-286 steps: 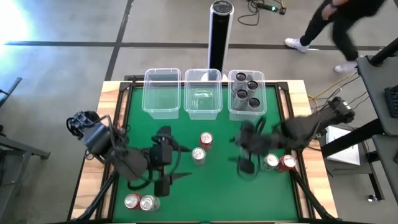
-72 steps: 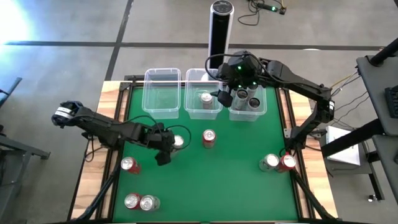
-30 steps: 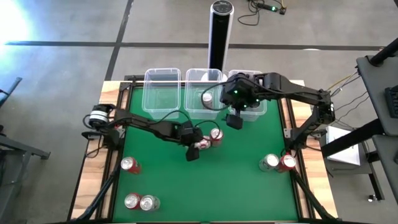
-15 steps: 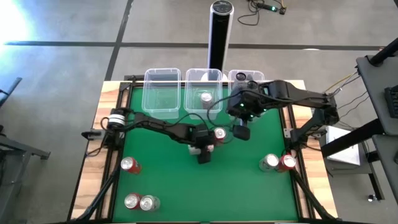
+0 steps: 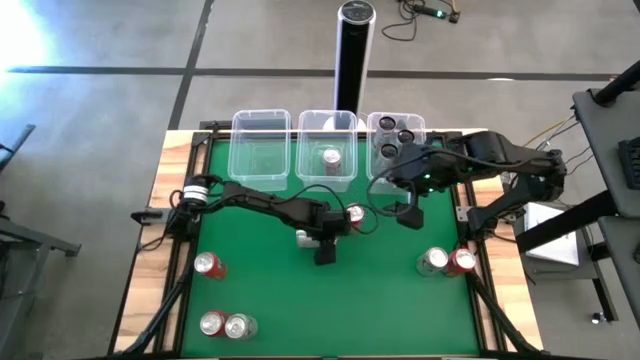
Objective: Sort soda cans
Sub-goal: Put the top left white soda can into the middle transparent bin
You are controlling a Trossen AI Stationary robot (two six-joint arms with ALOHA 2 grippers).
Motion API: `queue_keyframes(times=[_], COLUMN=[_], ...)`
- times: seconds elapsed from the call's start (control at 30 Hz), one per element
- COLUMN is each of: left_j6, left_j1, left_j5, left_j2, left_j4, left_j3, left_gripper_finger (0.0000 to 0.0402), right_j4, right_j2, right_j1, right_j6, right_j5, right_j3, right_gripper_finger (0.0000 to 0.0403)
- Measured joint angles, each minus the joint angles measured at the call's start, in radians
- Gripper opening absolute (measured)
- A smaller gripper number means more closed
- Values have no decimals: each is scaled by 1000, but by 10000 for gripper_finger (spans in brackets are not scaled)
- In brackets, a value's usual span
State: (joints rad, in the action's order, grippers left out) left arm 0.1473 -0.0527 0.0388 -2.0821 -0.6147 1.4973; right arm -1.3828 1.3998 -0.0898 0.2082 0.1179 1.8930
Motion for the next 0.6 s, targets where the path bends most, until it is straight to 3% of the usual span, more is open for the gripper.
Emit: queue_keyframes(times=[0.3,0.6], left_j6=[60,161], left_j1=[-2,5], left_j5=[154,332], left_j2=[261,501], left_j4=[-116,30], left_j3=[20,19], left_gripper_finger=[285,285], right_j4=[122,455], right_j2=[-70,-132], right_j1=[0,5], right_j6=[-89,-200], right_j5=[16,14], right_j3=[-87,-252], right_gripper_finger=[375,375])
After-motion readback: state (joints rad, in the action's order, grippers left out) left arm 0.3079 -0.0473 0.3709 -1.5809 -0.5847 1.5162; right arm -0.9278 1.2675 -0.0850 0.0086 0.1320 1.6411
